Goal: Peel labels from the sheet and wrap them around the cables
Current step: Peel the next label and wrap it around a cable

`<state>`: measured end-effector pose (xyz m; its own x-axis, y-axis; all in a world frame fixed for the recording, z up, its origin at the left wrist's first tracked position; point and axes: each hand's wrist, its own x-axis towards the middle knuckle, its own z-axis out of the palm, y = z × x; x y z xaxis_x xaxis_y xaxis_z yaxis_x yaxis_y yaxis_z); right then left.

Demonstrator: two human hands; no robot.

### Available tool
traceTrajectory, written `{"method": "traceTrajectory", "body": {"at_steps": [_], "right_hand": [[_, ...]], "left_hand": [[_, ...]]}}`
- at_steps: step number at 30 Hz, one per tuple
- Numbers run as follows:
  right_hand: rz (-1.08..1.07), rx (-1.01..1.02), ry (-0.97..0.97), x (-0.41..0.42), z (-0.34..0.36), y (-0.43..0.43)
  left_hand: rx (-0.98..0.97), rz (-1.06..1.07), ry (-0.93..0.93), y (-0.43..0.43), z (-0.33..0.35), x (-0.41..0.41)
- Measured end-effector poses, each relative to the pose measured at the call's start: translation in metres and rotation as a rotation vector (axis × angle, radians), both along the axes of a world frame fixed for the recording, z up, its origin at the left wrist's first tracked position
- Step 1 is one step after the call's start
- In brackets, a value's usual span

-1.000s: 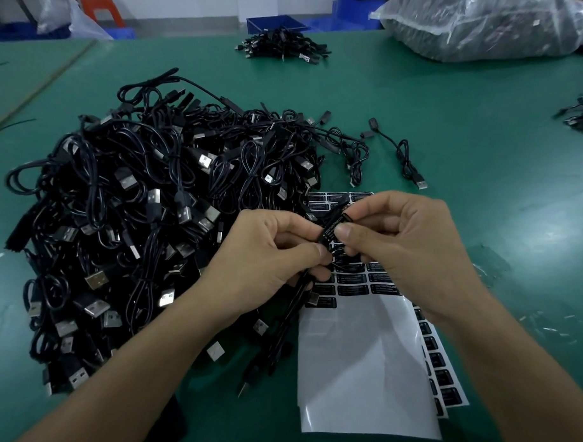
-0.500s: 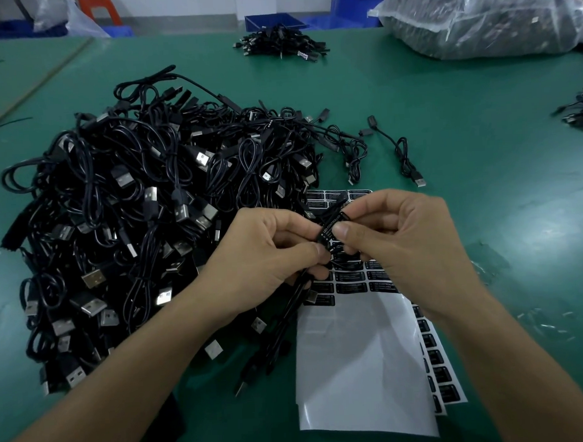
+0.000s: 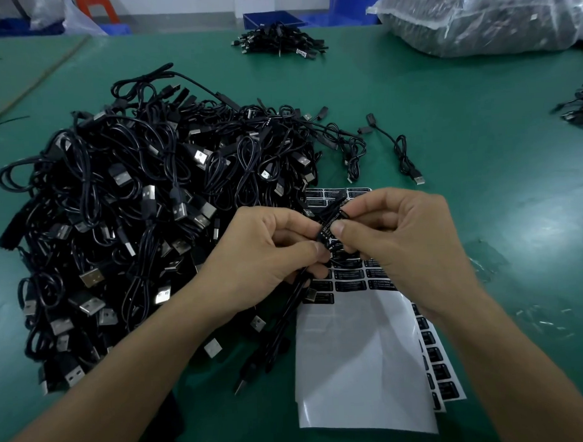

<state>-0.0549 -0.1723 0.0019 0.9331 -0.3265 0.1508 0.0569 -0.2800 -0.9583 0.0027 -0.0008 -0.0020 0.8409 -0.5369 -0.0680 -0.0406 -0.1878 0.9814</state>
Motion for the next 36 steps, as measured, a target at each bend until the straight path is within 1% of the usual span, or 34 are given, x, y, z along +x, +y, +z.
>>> {"method": "traceTrajectory", "body": {"at_steps": [10, 18, 22, 25, 29, 36], "right_hand": [[-0.045, -0.047, -0.006, -0.0017, 0.0013, 0.0046], [-0.064, -0.039, -0.010, -0.0018, 0.0005, 0.0044], [-0.057, -0.053, -0.020, -0.0011, 0.0012, 0.0049], [-0.074, -0.025, -0.032, -0.0012, 0.0034, 0.0021], [-0.050, 0.037, -0.037, -0.0010, 0.0054, -0.0002], [-0.004, 0.018, -0.010, 0.0000, 0.0022, 0.0019]], "left_hand": [[-0.007, -0.027, 0.013, 0.0015, -0.0020, 0.0021], [0.002, -0.043, 0.019, 0.0013, 0.0009, 0.0017], [-0.038, -0.010, 0.045, 0.0008, 0.0017, 0.0005], [-0.052, 0.003, 0.061, 0.0012, 0.0022, -0.0005], [-0.046, 0.003, 0.065, 0.0008, 0.0025, -0.0008], [-0.042, 0.002, 0.055, 0.0002, 0.0024, -0.0010]]}}
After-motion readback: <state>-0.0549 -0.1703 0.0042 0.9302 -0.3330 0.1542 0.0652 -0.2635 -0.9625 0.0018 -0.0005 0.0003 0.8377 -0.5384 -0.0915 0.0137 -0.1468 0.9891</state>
